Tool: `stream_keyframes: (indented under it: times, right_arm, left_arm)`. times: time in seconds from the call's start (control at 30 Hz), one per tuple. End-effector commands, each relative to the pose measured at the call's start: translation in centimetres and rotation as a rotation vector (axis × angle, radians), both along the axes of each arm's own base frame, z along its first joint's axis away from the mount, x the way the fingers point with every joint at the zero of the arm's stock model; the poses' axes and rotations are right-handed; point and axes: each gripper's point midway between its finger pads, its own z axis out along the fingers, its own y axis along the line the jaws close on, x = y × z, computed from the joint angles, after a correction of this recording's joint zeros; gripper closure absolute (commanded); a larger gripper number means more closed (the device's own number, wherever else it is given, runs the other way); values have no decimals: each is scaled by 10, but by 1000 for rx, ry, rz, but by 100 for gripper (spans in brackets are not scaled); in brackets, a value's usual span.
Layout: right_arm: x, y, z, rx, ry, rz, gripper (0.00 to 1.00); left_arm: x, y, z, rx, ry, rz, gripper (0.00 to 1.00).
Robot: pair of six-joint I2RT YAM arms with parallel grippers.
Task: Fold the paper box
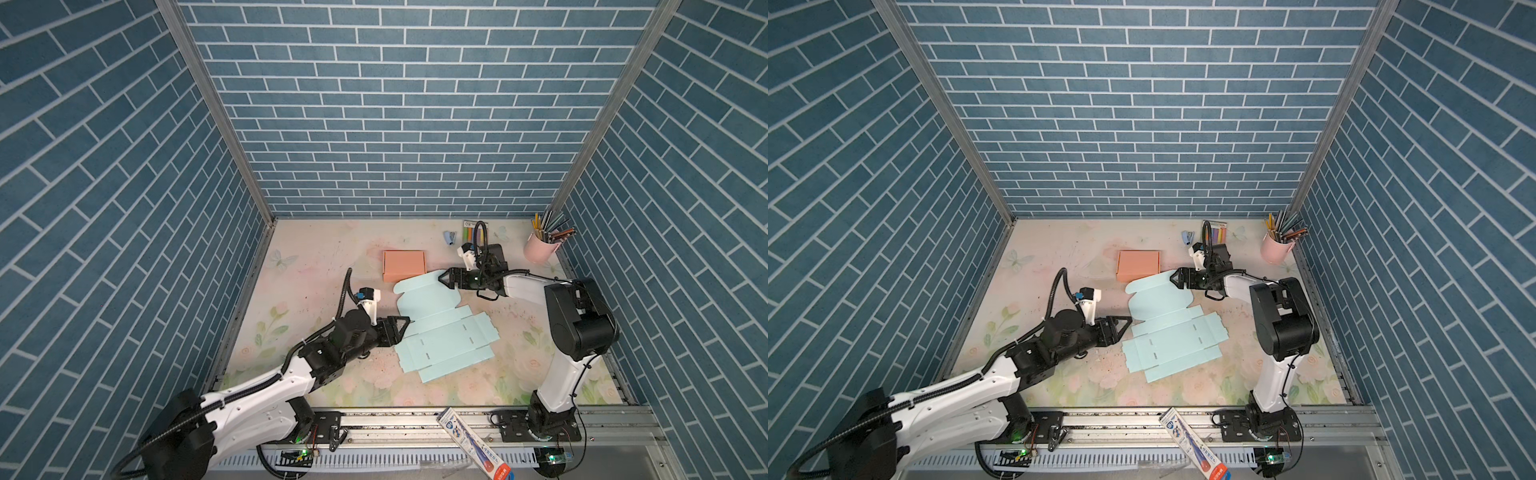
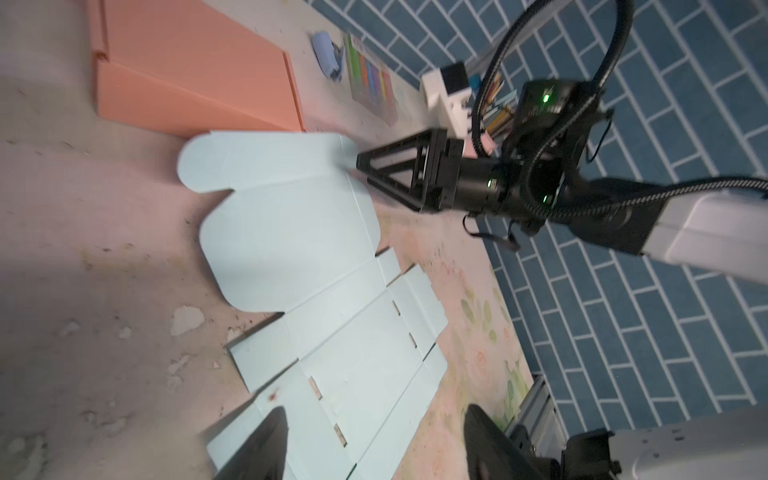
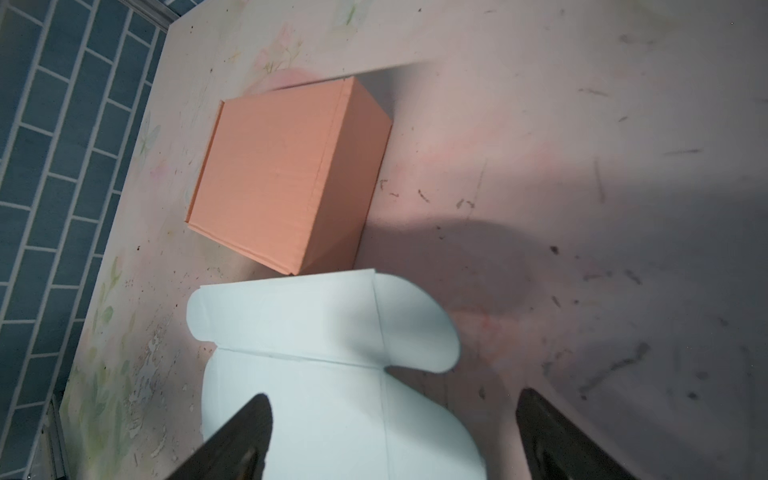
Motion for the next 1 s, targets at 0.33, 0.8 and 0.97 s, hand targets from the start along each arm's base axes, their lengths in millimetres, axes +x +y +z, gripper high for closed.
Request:
stream_keyframes:
  times: [0.33, 0.8, 0.97]
  right_arm:
    - [13, 61, -3, -41, -30, 117, 12]
    - [-23, 124, 14, -188, -99, 215, 13]
    - [-30, 152, 22, -150, -100, 269, 13]
  left_arm:
    - [6, 73, -15, -36, -12, 131, 28]
    - [15, 77, -23, -49, 10, 139, 27]
    - [15, 80, -29, -29, 18, 141, 27]
